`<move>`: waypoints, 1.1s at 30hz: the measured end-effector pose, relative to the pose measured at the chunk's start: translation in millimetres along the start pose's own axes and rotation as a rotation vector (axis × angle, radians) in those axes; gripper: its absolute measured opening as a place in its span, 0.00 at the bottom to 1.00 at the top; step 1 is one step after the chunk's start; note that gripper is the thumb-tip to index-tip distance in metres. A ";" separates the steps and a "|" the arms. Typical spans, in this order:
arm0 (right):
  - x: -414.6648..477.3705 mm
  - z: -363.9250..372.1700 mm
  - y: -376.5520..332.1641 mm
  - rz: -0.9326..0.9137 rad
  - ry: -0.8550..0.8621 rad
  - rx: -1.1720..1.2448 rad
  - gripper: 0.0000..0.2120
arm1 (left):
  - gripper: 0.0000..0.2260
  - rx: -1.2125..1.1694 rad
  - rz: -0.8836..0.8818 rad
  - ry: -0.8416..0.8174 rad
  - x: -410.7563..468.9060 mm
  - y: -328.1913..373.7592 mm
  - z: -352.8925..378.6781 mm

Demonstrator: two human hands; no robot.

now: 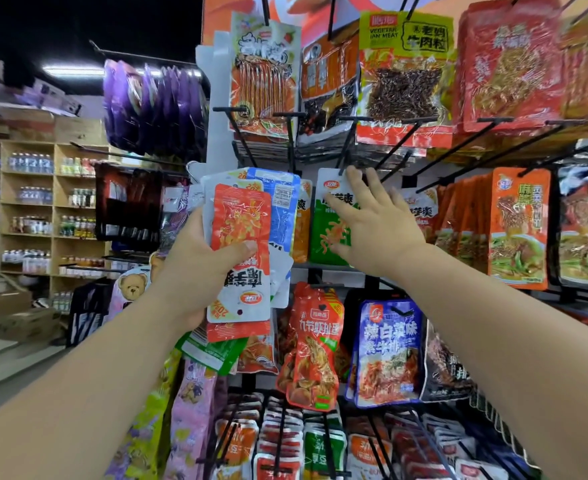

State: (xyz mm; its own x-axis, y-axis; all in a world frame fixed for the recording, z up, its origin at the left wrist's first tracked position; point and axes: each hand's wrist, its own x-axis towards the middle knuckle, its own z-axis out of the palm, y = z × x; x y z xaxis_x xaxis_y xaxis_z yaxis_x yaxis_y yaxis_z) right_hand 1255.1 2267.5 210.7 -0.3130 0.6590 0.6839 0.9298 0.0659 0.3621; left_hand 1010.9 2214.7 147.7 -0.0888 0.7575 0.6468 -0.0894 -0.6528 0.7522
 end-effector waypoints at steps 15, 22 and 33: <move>20.5 7.2 -12.1 0.047 -0.200 -0.009 0.46 | 0.20 -0.009 0.013 -0.018 -0.5 1.1 -0.4; 38.3 11.0 -20.7 0.104 -0.325 0.024 0.51 | 0.17 0.008 -0.005 0.006 0.0 -1.1 -1.5; -10.5 -52.7 -48.1 0.136 0.158 0.891 0.21 | 0.15 -0.057 0.102 0.089 -11.8 24.2 6.4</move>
State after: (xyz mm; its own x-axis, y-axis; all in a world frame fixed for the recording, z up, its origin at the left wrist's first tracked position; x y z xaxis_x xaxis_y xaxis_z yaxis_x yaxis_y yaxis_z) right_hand 1203.4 2218.0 219.5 -0.1518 0.5977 0.7872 0.7453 0.5924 -0.3060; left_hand 1016.1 2190.0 159.1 -0.1875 0.6852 0.7038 -0.1318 -0.7275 0.6733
